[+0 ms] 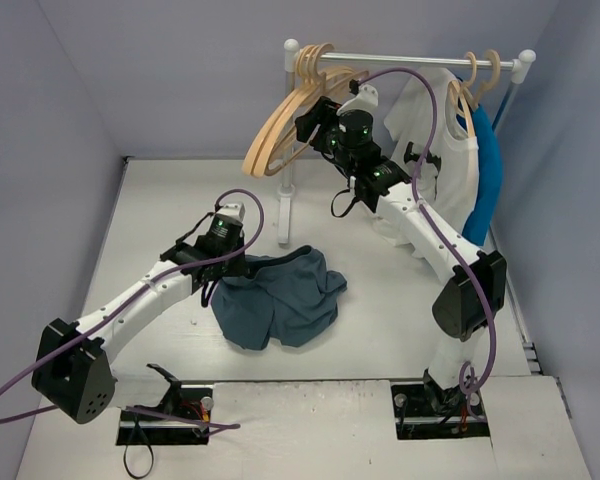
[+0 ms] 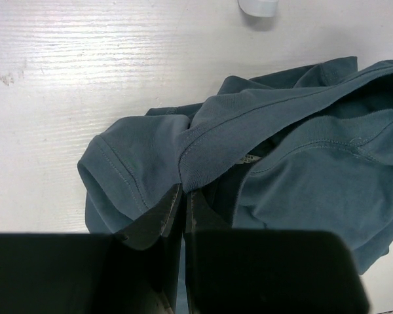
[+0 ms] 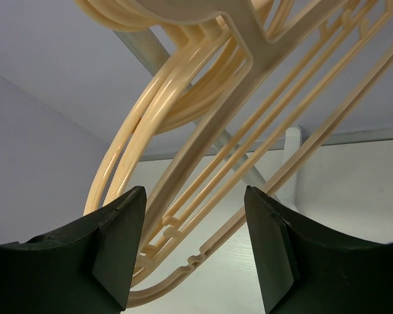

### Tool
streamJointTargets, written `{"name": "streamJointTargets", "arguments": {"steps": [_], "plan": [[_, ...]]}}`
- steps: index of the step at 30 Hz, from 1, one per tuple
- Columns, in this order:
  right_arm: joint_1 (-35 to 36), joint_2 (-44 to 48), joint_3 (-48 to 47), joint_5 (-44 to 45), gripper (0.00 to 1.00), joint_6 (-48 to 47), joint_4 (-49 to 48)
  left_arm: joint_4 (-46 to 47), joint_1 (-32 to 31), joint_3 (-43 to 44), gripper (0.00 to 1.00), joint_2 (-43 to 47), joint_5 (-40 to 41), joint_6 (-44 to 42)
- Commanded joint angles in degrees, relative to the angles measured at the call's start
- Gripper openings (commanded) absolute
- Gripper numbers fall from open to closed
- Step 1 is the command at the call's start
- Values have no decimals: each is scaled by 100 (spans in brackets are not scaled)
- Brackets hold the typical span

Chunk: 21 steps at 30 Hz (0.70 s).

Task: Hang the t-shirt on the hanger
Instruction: Move the hanger to the clothesline.

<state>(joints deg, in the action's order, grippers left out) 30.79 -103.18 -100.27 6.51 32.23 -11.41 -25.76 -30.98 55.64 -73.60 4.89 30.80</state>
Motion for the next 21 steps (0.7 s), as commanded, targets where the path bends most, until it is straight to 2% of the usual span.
{"name": "streamJointTargets", "arguments": {"steps": [1,21], "plan": [[-9,144,-214,-74,58,163,-646,96,48,97,0,258,24,-30],[-2,-424,-404,-84,57,552,-798,-16,48,107,0,311,107,-65]]}}
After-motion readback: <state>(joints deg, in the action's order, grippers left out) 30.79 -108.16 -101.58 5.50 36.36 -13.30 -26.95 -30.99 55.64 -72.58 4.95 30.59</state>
